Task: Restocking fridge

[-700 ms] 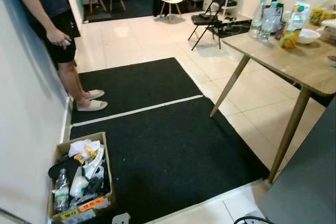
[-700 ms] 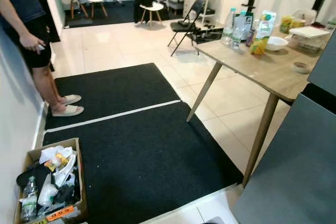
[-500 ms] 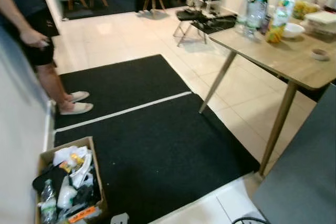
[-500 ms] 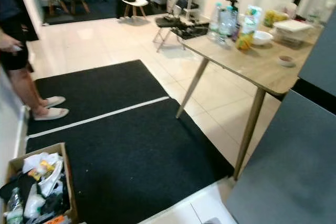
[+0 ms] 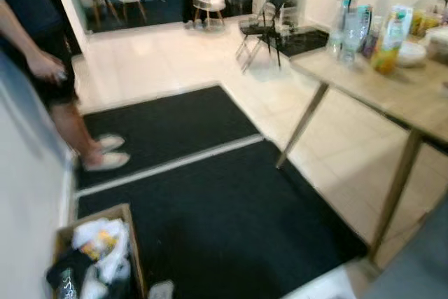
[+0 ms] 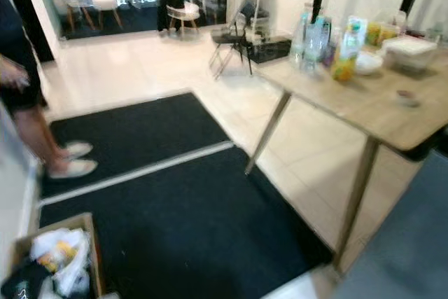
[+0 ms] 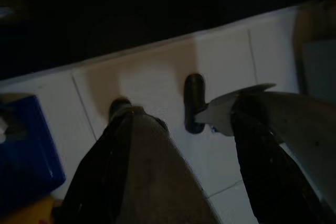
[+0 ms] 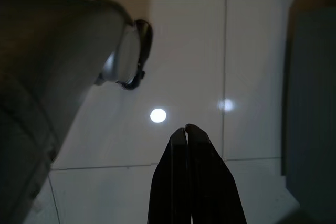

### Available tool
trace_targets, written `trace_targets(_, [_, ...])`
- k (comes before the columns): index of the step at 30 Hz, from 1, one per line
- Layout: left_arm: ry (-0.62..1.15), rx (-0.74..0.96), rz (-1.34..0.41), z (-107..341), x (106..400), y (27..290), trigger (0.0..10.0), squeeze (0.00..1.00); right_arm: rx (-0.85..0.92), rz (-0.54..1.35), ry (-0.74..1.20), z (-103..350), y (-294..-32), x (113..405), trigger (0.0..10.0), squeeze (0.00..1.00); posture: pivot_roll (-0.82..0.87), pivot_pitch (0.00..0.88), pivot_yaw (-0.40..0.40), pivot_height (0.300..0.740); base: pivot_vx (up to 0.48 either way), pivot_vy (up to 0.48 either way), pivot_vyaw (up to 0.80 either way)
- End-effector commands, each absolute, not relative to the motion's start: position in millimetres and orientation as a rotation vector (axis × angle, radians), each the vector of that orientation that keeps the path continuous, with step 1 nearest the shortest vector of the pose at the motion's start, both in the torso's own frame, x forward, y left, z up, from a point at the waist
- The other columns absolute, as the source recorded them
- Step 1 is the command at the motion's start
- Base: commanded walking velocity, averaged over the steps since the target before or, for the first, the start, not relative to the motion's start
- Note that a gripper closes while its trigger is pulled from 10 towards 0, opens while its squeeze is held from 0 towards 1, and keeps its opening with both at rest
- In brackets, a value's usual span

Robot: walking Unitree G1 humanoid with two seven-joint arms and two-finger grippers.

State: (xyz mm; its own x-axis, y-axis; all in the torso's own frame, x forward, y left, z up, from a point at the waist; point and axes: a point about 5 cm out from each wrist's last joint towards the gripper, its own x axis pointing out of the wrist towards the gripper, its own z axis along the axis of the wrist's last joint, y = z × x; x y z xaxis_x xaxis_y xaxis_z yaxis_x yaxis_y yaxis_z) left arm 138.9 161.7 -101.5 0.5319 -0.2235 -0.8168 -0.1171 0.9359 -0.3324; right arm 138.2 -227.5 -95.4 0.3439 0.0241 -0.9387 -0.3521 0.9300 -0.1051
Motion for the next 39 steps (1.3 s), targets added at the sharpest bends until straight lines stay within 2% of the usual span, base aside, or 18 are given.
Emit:
trace_targets(1, [1.043, -0.366, -0.057, -104.4, 130.7, 163.1, 10.0, 0.0, -0.311, 0.255, 1.182, -94.9, -222.6, 142.5, 10.0, 0.0, -0.12, 0.0, 0.007, 0.74, 0.39, 0.0, 0.0])
trace_targets(23, [1.049, -0.351, -0.061, -104.7, 129.4, 165.4, 10.0, 0.0, -0.31, 0.253, 1.186, -95.5, -222.8, 140.8, 10.0, 0.0, -0.12, 0.0, 0.003, 0.74, 0.389, 0.0, 0.0])
trace_targets(33, [1.049, -0.349, -0.066, -104.5, 130.2, 164.7, 10.0, 0.0, -0.343, 0.258, 1.187, -94.8, -223.9, 142.6, 10.0, 0.0, -0.12, 0.0, 0.003, 0.74, 0.39, 0.0, -0.78])
trace_targets(39, [1.05, -0.347, -0.068, -104.7, 129.3, 164.9, 10.0, 0.0, -0.342, 0.257, 1.183, -95.0, -223.0, 142.7, 10.0, 0.0, -0.12, 0.0, 0.006, 0.74, 0.391, 0.0, 0.0])
